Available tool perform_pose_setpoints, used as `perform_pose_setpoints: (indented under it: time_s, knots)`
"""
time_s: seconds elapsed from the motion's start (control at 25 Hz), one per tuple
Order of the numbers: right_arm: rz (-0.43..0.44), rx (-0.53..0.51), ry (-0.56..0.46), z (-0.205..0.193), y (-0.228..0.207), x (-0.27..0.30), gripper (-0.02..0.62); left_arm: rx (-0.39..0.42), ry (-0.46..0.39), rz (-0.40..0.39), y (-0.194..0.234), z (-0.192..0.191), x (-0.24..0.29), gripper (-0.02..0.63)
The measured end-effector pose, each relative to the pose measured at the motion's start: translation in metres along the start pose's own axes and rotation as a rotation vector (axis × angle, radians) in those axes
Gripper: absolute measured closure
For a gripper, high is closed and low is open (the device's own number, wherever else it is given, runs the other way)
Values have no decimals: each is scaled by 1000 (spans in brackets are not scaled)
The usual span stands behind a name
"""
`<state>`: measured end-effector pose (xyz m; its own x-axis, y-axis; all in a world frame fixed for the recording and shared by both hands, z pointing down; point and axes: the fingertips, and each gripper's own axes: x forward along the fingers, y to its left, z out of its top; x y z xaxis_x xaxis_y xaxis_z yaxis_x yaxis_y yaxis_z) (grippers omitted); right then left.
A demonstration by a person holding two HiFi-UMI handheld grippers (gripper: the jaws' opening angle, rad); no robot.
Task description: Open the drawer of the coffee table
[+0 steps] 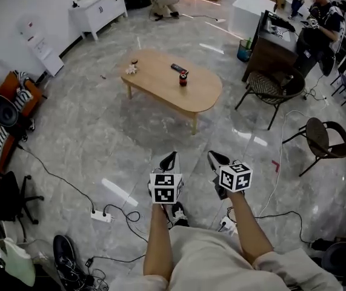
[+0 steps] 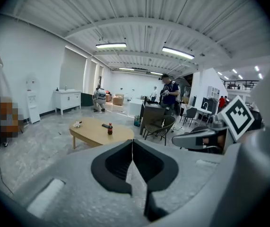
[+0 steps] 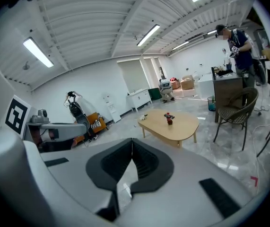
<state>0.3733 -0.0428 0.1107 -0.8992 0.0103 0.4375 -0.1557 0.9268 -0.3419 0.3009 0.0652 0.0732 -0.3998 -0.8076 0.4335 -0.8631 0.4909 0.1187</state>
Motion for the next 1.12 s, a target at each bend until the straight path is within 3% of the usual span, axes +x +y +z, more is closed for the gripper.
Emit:
perform_pose_setpoints:
  time_s: [0.24,0.48,0.72,1.12]
  knots:
    - [-75,7,12,6,3,52,578,-14,58,-58,52,-15,30,595]
    - [-101,-35,80,-6,3,75,578,-65,72,-63,83,-28,33,594]
    - [-99,5,38,15,3,103,580,-63,33,-33,119,-10,32,594]
    - [-113,69,-3,48,-18,165,578,-8,52,10,180,5,56,594]
